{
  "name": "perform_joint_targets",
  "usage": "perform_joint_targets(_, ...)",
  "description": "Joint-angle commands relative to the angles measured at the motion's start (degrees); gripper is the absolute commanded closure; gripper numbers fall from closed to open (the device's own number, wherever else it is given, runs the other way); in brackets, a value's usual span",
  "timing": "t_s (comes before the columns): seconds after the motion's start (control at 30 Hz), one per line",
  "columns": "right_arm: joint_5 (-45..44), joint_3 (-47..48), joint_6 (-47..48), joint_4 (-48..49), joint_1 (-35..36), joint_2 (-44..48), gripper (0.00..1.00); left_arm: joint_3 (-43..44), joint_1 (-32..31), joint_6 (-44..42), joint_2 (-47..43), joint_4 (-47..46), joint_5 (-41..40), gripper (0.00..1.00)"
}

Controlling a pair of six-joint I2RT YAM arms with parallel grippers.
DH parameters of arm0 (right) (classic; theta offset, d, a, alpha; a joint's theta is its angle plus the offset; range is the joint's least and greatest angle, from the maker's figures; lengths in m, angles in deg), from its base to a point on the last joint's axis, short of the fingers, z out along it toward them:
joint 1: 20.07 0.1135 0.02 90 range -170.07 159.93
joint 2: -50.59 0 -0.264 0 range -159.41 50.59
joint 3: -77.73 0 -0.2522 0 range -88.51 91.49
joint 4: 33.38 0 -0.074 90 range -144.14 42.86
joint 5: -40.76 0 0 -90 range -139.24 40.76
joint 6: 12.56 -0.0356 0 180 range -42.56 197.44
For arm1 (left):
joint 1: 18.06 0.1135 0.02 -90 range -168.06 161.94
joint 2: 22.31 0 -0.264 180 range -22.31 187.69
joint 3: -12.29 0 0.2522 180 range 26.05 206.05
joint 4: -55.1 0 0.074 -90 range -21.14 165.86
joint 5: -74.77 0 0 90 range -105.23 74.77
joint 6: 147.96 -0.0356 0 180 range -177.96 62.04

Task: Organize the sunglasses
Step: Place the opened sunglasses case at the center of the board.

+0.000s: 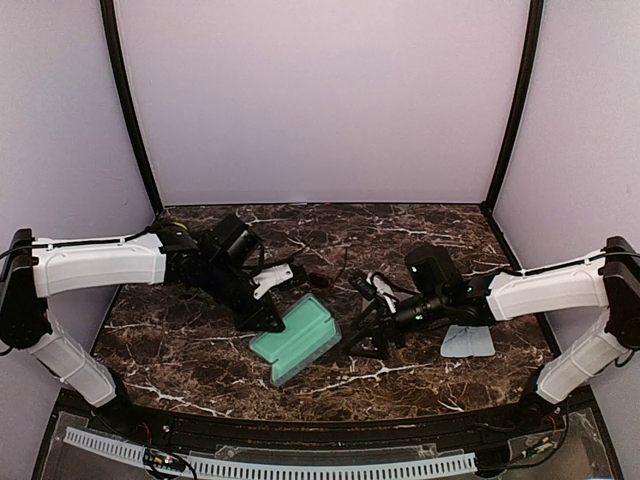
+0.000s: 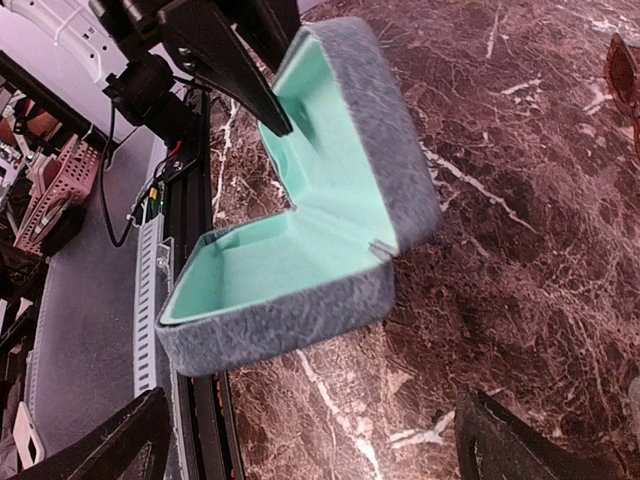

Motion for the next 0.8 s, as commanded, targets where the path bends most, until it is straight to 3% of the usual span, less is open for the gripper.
perform_joint_targets(0.0, -3.7, -0.7, 1.2, -3.0, -0.6, 2.2, 0.0, 3.5, 0.0, -4.4, -2.2, 6.6, -6.1, 0.96)
perform_joint_targets(0.27, -16.4, 0.5, -2.5, -12.5, -4.0, 8.0, 0.0, 11.5, -0.1, -8.7, 5.4, 17.0, -20.2, 0.95)
perform_joint_targets(0.5, -32.2, 2.4, -9.4, -22.6, -7.4, 11.5, 0.0, 17.5, -1.1, -9.5, 14.2, 21.2, -26.3, 0.94)
perform_joint_targets(0.77, -40.7, 0.0, -13.7, -24.7, -8.6, 15.5, 0.0, 20.8, -2.9, -9.7, 19.0, 22.3, -29.7, 0.86)
